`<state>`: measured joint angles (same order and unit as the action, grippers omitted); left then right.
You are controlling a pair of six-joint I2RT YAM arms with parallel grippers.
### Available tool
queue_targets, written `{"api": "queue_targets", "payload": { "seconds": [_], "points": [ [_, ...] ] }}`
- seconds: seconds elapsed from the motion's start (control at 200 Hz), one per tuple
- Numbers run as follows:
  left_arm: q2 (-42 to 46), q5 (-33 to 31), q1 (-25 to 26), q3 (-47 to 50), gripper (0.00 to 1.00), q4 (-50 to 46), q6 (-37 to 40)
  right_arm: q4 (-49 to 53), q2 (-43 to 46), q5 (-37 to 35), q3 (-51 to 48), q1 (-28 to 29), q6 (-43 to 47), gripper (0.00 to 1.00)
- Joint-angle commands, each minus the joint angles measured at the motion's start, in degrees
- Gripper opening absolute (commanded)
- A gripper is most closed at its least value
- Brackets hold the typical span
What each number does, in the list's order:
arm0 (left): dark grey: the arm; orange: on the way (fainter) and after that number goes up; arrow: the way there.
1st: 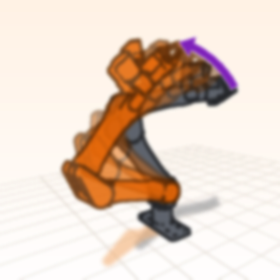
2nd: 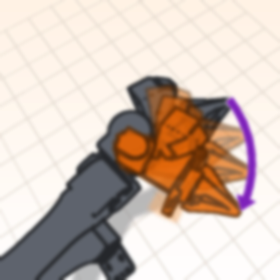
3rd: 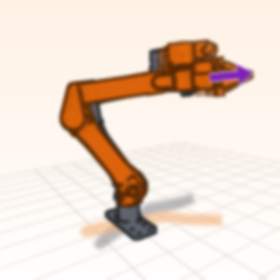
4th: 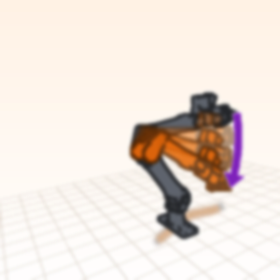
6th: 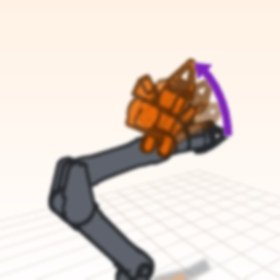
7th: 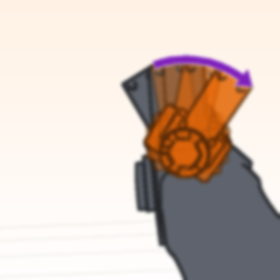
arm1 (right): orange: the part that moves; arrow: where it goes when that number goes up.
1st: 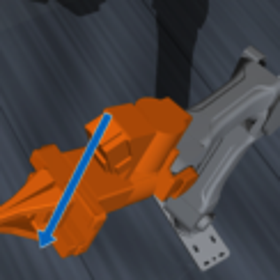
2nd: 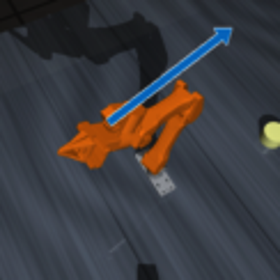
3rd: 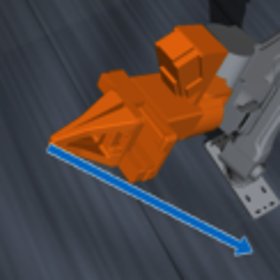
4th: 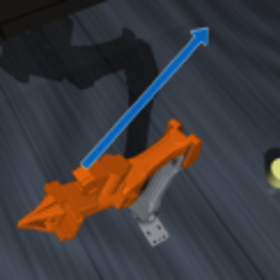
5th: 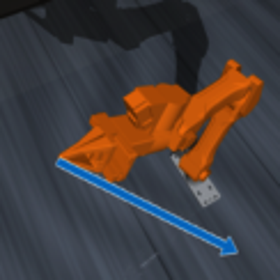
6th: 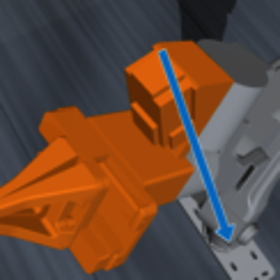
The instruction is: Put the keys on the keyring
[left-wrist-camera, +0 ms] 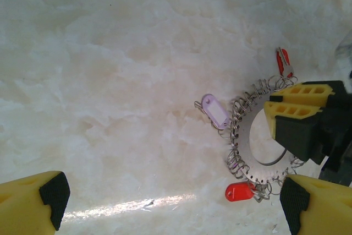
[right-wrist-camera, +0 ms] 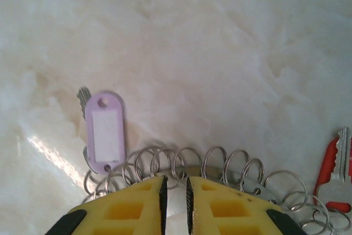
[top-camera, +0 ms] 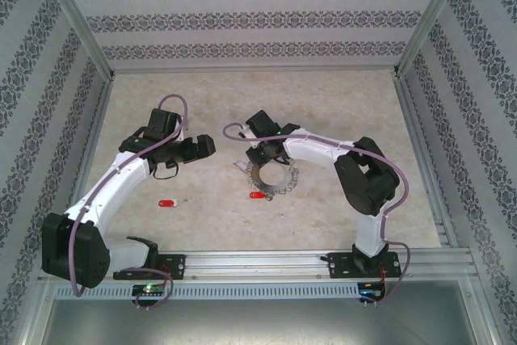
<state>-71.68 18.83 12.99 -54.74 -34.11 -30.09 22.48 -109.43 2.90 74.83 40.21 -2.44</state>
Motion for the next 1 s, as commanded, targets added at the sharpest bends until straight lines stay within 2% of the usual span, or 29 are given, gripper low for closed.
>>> {"api": "queue_targets", "payload": {
  "seconds": [0.0,0.095,0.375,0.994],
  "points": [
    [-0.69,-0.38,-0.46,0.58,0.99,-0.33,0.38,-1.45,1.02,2.87,-0.88,-0.26,-3.26,0.2],
    [-0.66,-0.35,-0.51,0.6,0.99,-0.19,0.51,0.19,-0.48,1.15,0.38,-0.22,-1.54,0.22],
    [-0.91,-0.54,-0.5,0.53,0.99,-0.33,0.69,2.5,-4.22,4.84,3.46,-1.0,-0.13,0.22],
    [-1.13,-0.37,-0.46,0.24,0.99,-0.34,0.25,4.32,-6.38,-1.26,5.24,-1.73,0.97,0.24]
  ]
}}
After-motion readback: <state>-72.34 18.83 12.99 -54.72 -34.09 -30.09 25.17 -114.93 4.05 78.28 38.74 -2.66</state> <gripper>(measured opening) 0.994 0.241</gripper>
